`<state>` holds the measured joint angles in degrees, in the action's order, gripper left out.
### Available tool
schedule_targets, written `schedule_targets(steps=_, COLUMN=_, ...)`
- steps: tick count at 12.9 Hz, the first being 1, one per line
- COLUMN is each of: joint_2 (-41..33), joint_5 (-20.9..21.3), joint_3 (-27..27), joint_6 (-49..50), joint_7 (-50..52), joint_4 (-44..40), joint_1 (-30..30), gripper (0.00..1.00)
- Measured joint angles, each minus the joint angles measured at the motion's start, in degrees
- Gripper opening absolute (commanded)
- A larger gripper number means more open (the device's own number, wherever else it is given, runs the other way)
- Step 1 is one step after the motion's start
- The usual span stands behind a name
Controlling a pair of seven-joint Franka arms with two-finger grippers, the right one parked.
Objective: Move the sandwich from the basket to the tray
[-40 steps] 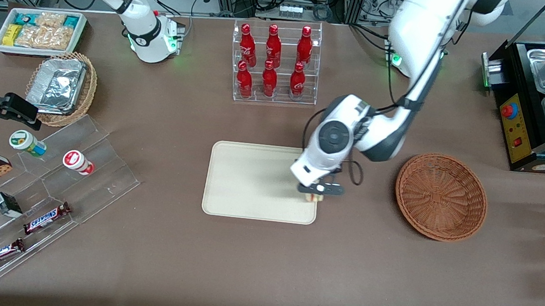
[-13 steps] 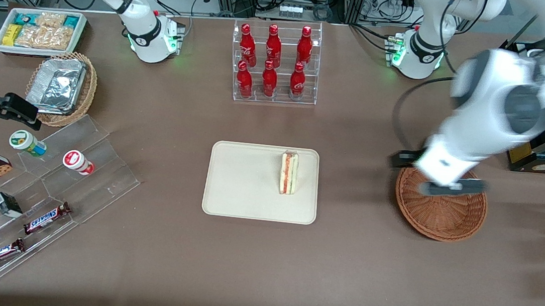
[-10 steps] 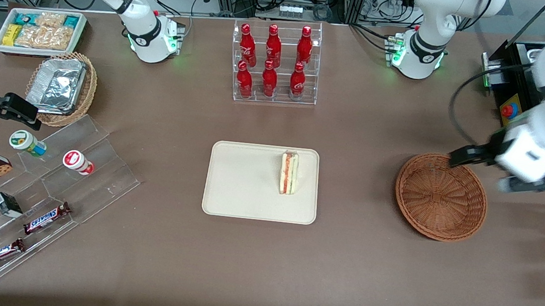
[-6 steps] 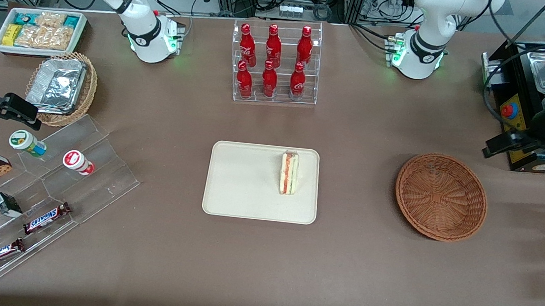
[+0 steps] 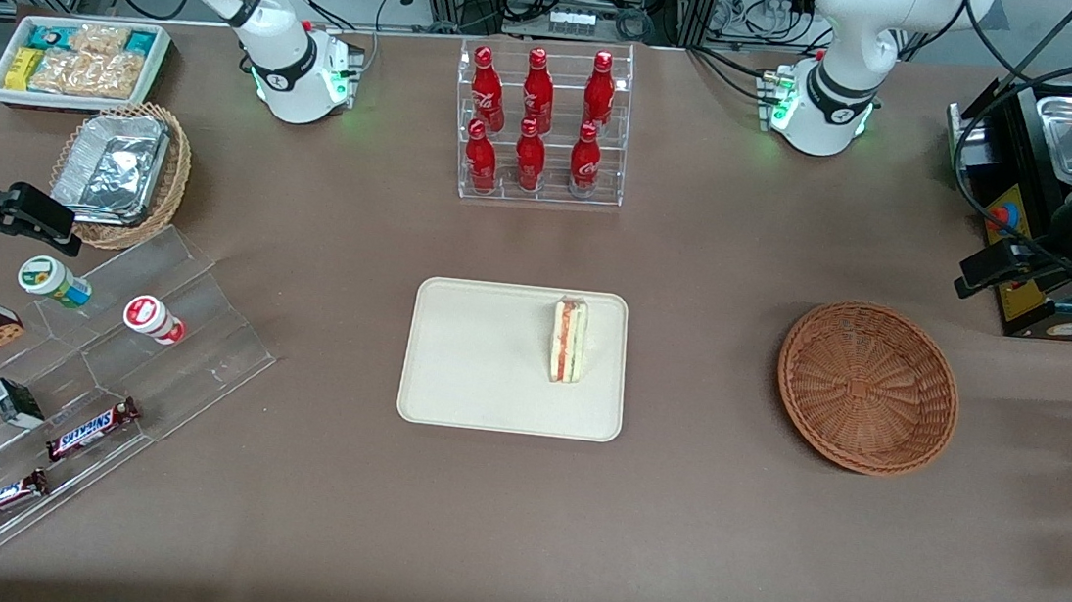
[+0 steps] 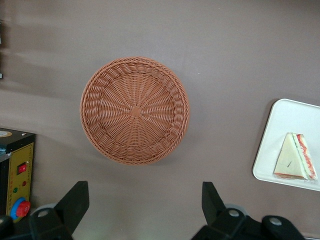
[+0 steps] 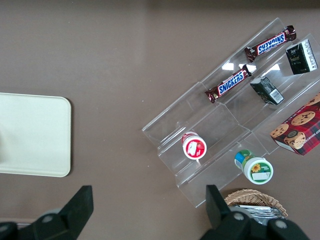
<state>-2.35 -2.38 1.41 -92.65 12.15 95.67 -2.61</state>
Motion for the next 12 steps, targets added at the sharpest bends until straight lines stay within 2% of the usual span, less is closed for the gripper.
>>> schedule_targets(steps=5, joint_2=1.6, joint_5=0.4, joint_3=0.1, joint_6=2.9, joint_7=-7.3, joint_4=-3.0, joint_1=0.1, gripper=1.00)
schedule_targets(steps=12, joint_2=1.6, joint_5=2.2, joint_3=0.0, joint_6=7.4, joint_7=-9.1, joint_4=-5.3, joint_1=0.0, gripper=1.00)
